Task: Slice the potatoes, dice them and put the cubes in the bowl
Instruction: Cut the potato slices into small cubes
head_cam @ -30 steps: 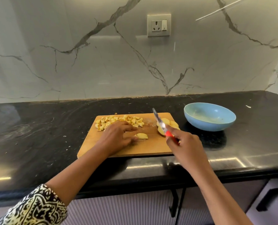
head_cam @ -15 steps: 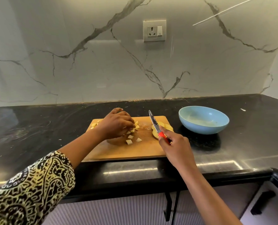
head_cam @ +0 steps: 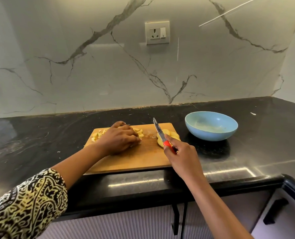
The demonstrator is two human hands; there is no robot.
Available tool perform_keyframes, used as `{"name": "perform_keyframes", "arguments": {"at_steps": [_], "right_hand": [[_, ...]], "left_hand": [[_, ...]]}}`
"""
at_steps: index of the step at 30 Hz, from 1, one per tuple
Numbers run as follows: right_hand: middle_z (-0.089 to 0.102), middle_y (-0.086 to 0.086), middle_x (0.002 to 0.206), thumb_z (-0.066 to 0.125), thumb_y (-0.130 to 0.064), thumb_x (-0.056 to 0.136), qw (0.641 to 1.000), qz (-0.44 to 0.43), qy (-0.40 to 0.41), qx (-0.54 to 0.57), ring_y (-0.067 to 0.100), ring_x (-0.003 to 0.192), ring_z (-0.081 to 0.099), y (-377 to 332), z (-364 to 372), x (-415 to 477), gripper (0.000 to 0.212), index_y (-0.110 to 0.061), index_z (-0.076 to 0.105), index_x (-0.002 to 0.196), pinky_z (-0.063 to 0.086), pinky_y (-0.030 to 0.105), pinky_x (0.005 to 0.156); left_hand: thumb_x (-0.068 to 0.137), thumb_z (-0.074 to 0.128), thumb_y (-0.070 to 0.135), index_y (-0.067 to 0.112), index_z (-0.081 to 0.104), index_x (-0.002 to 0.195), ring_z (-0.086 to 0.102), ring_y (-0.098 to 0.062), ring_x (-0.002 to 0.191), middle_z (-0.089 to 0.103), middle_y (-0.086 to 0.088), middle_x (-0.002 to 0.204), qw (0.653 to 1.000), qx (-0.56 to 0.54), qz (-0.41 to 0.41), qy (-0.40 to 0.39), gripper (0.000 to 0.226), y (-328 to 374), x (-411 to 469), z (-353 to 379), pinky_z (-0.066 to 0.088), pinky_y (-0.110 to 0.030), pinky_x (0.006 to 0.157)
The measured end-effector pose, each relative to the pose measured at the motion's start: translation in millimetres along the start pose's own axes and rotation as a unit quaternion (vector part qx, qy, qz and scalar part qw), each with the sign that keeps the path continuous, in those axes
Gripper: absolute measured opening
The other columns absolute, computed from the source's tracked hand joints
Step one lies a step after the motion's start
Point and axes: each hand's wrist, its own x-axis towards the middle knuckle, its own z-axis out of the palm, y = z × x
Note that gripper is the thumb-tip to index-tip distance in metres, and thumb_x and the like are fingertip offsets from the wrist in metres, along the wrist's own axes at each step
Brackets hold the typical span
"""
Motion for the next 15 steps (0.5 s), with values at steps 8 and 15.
{"name": "perform_keyframes", "arguments": {"at_steps": [8,15], "right_hand": [[0.057,-0.007,0.062,0.056,-0.033,0.094,1.0,0.002,0.005,0.026,0.007,0.049,0.043,4.9,0.6,1.2,0.04,-0.035,0.052,0.134,0.033,0.019,0.047],[0.057,-0.006,0.062,0.057,-0.032,0.094,0.998,0.019,0.014,0.061,0.007,0.049,0.042,9.3,0.3,3.8,0.039,-0.032,0.055,0.133,0.041,0.03,0.05]], "left_hand": [[0.092,0.044,0.046,0.032,0.065,0.116,0.056,-0.017,0.116,0.063,0.007,0.123,0.992,-0.095,-0.066,0.053,0.035,2.8,0.0,-6.4,0.04,-0.038,0.094],[0.09,0.059,0.038,0.032,0.067,0.115,0.056,-0.025,0.119,0.062,0.001,0.128,0.994,0.061,-0.094,-0.007,0.026,-0.8,5.5,-2.3,0.039,-0.05,0.099]]}}
